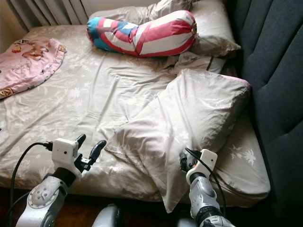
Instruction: Clean up the room
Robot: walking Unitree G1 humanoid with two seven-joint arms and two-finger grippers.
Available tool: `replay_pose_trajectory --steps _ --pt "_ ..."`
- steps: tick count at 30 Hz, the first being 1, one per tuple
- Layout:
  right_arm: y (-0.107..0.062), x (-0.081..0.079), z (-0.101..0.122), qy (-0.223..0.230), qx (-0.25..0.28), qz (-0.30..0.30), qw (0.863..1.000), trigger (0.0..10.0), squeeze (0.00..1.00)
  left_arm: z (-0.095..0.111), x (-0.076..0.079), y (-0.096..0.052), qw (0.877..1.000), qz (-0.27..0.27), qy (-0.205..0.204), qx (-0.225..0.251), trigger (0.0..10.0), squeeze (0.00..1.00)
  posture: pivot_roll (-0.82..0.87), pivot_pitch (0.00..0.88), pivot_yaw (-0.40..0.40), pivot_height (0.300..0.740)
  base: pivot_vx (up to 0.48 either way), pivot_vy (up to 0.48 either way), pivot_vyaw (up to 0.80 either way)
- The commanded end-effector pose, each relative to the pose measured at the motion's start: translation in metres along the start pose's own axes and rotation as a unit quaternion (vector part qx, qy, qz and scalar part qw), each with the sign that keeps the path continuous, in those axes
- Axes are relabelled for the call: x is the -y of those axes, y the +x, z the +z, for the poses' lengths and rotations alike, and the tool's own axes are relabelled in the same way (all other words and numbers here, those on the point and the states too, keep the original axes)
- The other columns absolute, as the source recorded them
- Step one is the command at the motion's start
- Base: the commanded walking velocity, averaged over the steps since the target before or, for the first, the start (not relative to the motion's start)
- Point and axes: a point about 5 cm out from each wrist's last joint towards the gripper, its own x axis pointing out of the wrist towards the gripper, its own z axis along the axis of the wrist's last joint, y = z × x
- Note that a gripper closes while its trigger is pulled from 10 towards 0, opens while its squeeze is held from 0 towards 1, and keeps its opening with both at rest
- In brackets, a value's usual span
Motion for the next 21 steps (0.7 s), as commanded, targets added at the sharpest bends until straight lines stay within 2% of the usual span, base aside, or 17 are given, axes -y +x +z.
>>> replay_pose_trajectory --steps 1,3,5,6,10,14,15,16,17,21 --pt "-0.002 -0.003 -0.012 0.001 -0.032 0.004 0.999 10.0 0.00 0.003 -0.002 -0.006 1.000 0.002 -0.001 -0.002 10.0 0.00 0.07 0.204 0.083 0.660 0.000 0.000 0.00" --pt "-0.002 -0.004 -0.015 0.001 -0.045 0.005 0.999 10.0 0.00 0.004 -0.002 -0.007 1.000 0.001 -0.002 -0.003 10.0 0.00 0.07 0.206 0.084 0.660 0.000 0.000 0.00" --pt "-0.003 -0.010 -0.023 0.003 -0.068 0.032 0.997 10.0 0.00 0.005 0.000 -0.008 1.000 -0.003 -0.004 -0.007 10.0 0.00 0.08 0.207 0.083 0.660 0.000 0.000 0.00" --pt "-0.005 -0.014 -0.031 -0.024 -0.086 0.051 0.995 10.0 0.00 0.007 0.001 -0.009 1.000 -0.005 -0.006 -0.009 10.0 0.00 0.08 0.212 0.084 0.660 0.000 0.000 0.00" --pt "-0.008 -0.017 -0.038 -0.046 -0.097 0.058 0.993 10.0 0.00 0.008 0.002 -0.013 1.000 -0.005 -0.004 -0.014 10.0 0.00 0.09 0.221 0.084 0.660 0.000 0.000 0.00" --pt "-0.010 -0.019 -0.044 -0.039 -0.104 0.061 0.992 10.0 0.00 0.009 0.001 -0.017 1.000 -0.004 -0.003 -0.020 10.0 0.00 0.10 0.233 0.089 0.660 0.000 0.000 0.00" --pt "-0.010 -0.020 -0.046 -0.045 -0.108 0.063 0.991 4.9 0.00 0.010 0.001 -0.018 1.000 -0.004 -0.003 -0.021 10.0 0.00 0.10 0.235 0.090 0.660 0.000 0.000 0.00" --pt "-0.010 -0.020 -0.046 -0.045 -0.108 0.063 0.991 4.9 0.00 0.010 0.001 -0.018 1.000 -0.004 -0.003 -0.021 10.0 0.00 0.10 0.235 0.090 0.660 0.000 0.000 0.00" --pt "-0.011 -0.021 -0.047 -0.048 -0.109 0.063 0.991 0.0 0.00 0.010 0.001 -0.018 1.000 -0.004 -0.003 -0.022 10.0 0.00 0.10 0.239 0.090 0.660 0.000 0.000 0.00" --pt "-0.011 -0.025 -0.049 -0.055 -0.113 0.071 0.989 0.0 0.00 0.011 0.001 -0.018 1.000 -0.004 -0.001 -0.025 10.0 0.00 0.10 0.244 0.090 0.660 0.000 0.000 0.00"
